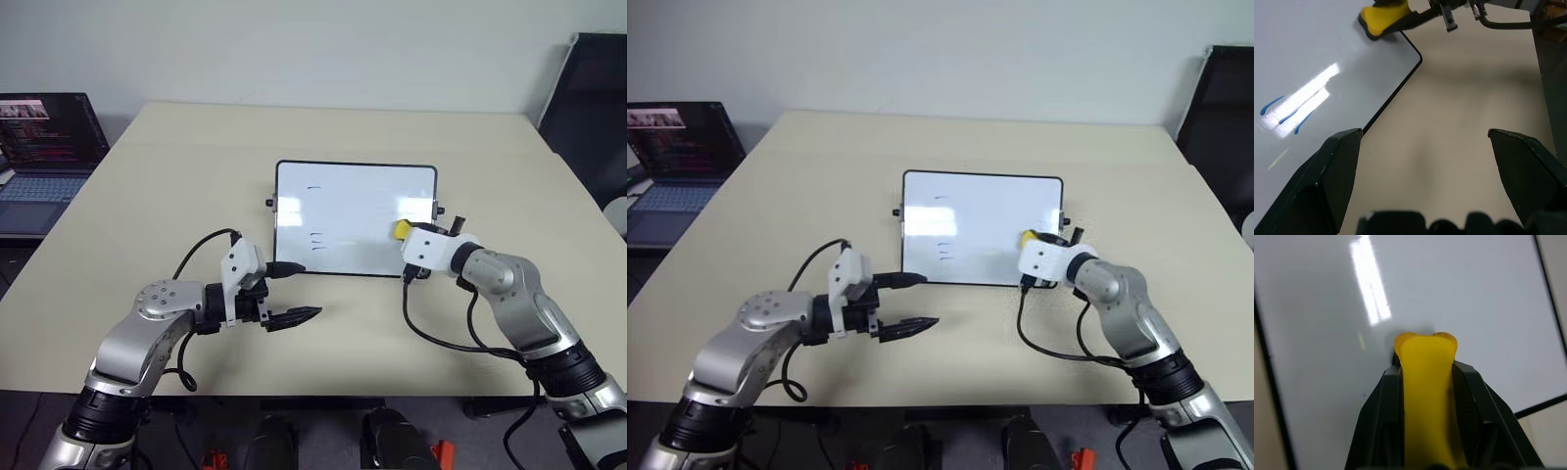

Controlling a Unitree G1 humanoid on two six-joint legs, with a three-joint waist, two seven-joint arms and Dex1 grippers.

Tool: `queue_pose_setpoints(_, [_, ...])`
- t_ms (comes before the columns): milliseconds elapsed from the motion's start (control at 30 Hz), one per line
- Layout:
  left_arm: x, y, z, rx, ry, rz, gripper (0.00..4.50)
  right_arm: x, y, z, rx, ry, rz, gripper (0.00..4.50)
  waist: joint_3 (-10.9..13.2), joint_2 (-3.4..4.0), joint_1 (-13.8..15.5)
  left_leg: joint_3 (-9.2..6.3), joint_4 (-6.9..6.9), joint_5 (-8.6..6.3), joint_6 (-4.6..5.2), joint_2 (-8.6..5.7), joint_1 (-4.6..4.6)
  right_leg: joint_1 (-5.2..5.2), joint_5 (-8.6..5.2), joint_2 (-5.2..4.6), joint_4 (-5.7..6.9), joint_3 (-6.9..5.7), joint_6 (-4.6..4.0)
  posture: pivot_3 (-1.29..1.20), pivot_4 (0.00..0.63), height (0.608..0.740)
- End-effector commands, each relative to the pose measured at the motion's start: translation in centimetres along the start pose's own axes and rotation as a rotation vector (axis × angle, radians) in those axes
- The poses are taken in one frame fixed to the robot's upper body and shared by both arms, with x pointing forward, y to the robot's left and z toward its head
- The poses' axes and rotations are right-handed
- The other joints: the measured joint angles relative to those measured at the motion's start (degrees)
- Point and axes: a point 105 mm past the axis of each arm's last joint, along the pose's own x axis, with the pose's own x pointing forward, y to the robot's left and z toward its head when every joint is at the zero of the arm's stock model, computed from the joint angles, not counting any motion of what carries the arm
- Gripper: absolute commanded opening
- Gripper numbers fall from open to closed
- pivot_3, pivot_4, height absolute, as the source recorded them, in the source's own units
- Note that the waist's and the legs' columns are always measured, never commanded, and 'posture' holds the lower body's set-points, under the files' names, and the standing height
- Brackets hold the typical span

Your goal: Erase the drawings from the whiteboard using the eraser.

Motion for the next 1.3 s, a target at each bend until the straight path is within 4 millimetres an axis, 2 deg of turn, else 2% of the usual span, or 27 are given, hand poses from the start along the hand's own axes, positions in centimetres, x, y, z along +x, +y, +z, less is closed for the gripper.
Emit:
queue_pose_setpoints(33, [-0.2,-0.2,1.2,0.051,-0.029,0.002,4.5,-0.4,1.8,-1.8,0.043,0.078,0.094,1.02,0.0,0.0,0.0,0.0,0.0,0.0,0.0,0.0,0.02,0.01,0.0,0.0,0.01,0.0,0.0,0.0,0.15,0.74])
queue_pose_setpoints(167, [-0.2,-0.2,1.2,0.05,-0.031,0.0,4.5,-0.5,-0.1,-2.3,0.042,0.101,-0.009,1.02,0.0,0.0,0.0,0.01,0.2,0.01,0.0,-0.01,0.05,0.04,0.02,-0.02,0.02,0.02,-0.03,0.0,0.15,0.74])
queue_pose_setpoints(333, [0.0,-0.2,1.0,0.048,-0.028,-0.007,4.5,-0.2,-4.4,-1.7,0.026,0.058,-0.247,1.02,0.0,0.0,-0.1,0.1,0.52,0.01,0.0,-0.02,0.04,0.01,0.02,-0.13,-0.05,0.04,-0.03,0.0,0.15,0.74])
queue_pose_setpoints(433, [0.0,-0.2,1.0,0.047,-0.028,-0.006,4.5,0.0,-3.9,-1.9,0.043,0.056,-0.222,1.02,0.0,-0.02,-0.1,0.15,0.53,0.02,0.01,-0.06,0.0,-0.01,0.02,-0.18,-0.06,0.05,-0.02,0.0,0.15,0.74])
queue_pose_setpoints(533, [-0.1,-0.3,1.0,0.046,-0.028,-0.005,4.5,-0.2,-2.2,-2.4,0.067,0.076,-0.123,1.02,0.0,-0.02,0.0,0.15,0.5,0.02,0.02,-0.05,0.0,0.05,0.03,-0.17,0.01,0.04,-0.02,0.0,0.15,0.74])
queue_pose_setpoints(633, [-0.1,-0.3,0.9,0.045,-0.027,-0.001,4.5,-0.7,0.4,-2.6,0.063,0.079,0.027,1.02,0.0,-0.04,0.1,0.14,0.31,0.0,0.0,-0.05,-0.01,0.05,0.03,-0.16,0.01,0.01,0.01,0.0,0.15,0.74])
queue_pose_setpoints(733, [-0.2,-0.2,0.9,0.044,-0.026,0.002,4.5,-1.1,1.7,-2.3,0.053,0.071,0.094,1.02,0.0,-0.04,0.0,0.12,0.13,-0.01,0.0,-0.01,0.02,0.02,0.03,-0.11,-0.01,0.0,0.01,0.0,0.15,0.74])
queue_pose_setpoints(1000, [-0.1,-0.1,0.7,0.041,-0.025,0.0,4.5,-0.9,1.5,-1.6,0.012,0.057,0.067,1.02,0.0,-0.04,0.0,0.13,0.39,0.0,0.0,-0.03,0.04,0.01,0.03,-0.15,-0.04,0.02,0.0,0.0,0.15,0.74])
queue_pose_setpoints(1067, [-0.2,0.1,0.7,0.039,-0.027,0.013,4.5,-0.9,0.9,-1.2,0.005,0.041,0.033,1.02,0.0,-0.05,0.0,0.15,0.39,0.0,0.0,-0.03,0.04,0.01,0.03,-0.17,-0.06,0.03,0.0,0.0,0.15,0.74])
queue_pose_setpoints(1167, [-0.5,1.0,0.9,0.031,-0.047,0.069,4.5,-1.1,-0.4,-0.3,0.059,-0.002,-0.036,1.02,0.0,-0.04,-0.3,0.15,0.38,0.0,0.0,-0.02,0.03,0.02,0.03,-0.16,-0.02,0.02,0.0,0.0,0.15,0.74])
queue_pose_setpoints(1300, [-1.2,2.7,1.5,0.026,-0.093,0.179,4.5,-1.7,-1.5,1.4,0.247,-0.1,-0.092,1.02,0.0,-0.03,-0.2,0.13,0.35,0.0,0.0,-0.03,-0.04,-0.01,0.04,-0.14,0.06,0.01,0.0,0.0,0.15,0.74])
